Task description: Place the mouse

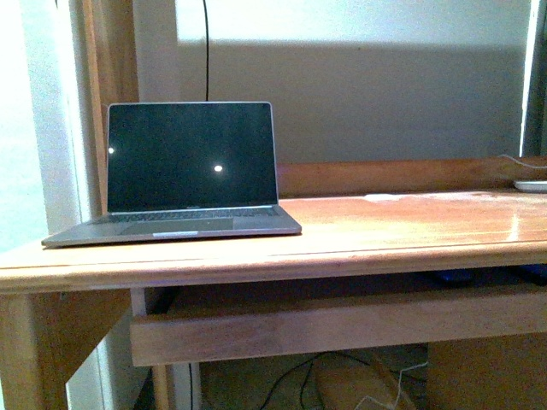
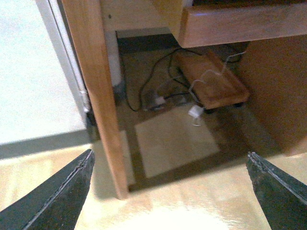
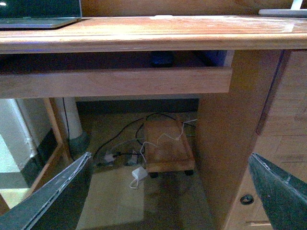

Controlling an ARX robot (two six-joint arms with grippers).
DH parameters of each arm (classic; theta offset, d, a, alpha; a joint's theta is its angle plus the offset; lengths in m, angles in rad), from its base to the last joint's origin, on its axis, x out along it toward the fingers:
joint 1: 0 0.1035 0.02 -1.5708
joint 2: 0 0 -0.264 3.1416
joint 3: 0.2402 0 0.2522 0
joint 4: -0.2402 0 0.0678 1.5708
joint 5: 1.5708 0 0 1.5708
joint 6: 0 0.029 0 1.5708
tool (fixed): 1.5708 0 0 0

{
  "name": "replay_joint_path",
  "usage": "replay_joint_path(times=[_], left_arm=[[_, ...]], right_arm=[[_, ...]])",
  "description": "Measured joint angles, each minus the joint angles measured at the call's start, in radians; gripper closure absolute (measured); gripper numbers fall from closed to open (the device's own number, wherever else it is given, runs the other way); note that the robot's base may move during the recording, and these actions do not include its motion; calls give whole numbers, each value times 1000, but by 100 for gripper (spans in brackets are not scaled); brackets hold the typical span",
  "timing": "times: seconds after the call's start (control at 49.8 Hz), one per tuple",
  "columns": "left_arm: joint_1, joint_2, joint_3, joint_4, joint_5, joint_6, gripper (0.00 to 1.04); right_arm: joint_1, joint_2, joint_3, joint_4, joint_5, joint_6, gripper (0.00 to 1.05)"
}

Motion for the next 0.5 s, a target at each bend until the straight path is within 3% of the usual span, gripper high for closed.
replay_joint_path(times=[0.141, 0.241, 0.362, 0.502], left_arm=[[-79, 356, 71, 362, -110, 284, 8], [-133, 676, 155, 715, -88, 626, 8], [-176, 854, 230, 866, -33, 869, 8], [-226, 997, 325, 926, 7, 1067, 8]], right_arm=[[0, 0, 0, 0, 0, 0, 7], [0, 0, 0, 0, 0, 0, 7], [0, 0, 0, 0, 0, 0, 7], [0, 0, 0, 0, 0, 0, 7]])
